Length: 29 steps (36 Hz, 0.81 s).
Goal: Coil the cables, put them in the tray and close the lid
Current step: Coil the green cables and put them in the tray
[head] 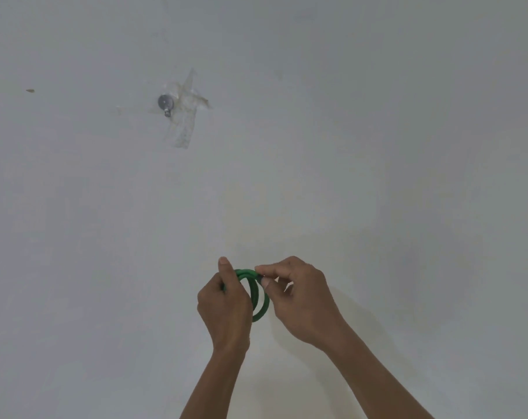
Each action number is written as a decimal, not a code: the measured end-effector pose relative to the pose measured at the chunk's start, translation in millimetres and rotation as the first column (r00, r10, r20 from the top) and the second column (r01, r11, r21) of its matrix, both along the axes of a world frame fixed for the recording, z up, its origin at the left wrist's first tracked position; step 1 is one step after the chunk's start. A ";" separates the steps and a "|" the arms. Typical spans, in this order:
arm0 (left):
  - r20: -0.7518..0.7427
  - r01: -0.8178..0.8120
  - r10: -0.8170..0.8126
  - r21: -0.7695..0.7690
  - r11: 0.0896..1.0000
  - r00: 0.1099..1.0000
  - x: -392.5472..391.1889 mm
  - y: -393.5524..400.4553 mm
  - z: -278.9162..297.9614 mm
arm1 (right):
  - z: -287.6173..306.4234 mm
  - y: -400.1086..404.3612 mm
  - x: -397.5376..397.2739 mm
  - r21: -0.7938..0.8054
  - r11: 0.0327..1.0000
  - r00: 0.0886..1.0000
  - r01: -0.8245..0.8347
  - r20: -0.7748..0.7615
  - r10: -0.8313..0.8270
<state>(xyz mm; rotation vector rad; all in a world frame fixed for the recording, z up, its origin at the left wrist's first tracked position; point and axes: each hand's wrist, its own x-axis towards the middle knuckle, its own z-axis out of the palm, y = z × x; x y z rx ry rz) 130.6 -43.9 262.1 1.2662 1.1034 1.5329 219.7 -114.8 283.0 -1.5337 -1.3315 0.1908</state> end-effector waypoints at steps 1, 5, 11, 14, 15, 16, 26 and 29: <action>0.006 -0.005 0.005 -0.002 1.000 1.000 0.5 0.6 0.2 | 1.3 -1.4 -2.5 0.010 1.000 0.998 0.015 -0.057 -0.015; 0.032 0.001 0.000 -0.012 1.000 0.999 0.6 3.8 1.5 | 4.5 -5.6 -7.0 0.034 0.998 0.955 -0.053 -0.291 0.061; 0.017 0.095 -0.095 -0.016 0.995 0.995 -4.3 6.2 1.1 | 1.2 -0.2 -4.0 -0.014 0.999 0.935 -0.040 -0.354 0.033; 0.040 0.190 -0.188 -0.063 0.980 0.981 -6.5 7.0 1.5 | -2.6 2.0 -1.8 0.002 1.000 0.962 -0.003 -0.273 0.004; 0.064 0.221 -0.216 -0.086 0.971 0.974 -6.9 6.4 2.7 | -4.7 3.0 -1.3 0.016 1.000 0.971 0.019 -0.240 -0.015; 0.093 0.251 -0.241 -0.109 0.962 0.966 -7.1 5.9 4.1 | -6.9 4.3 -0.6 0.026 0.999 0.974 0.037 -0.226 -0.030; 0.180 0.375 -0.344 -0.181 0.909 0.922 -8.9 9.9 1.7 | -8.2 6.2 10.8 -0.092 0.975 0.938 -0.200 -0.304 0.164; 0.157 0.365 -0.340 -0.174 0.915 0.927 -9.2 9.3 -0.8 | -13.8 9.4 6.9 -0.110 0.990 0.969 -0.093 -0.238 0.065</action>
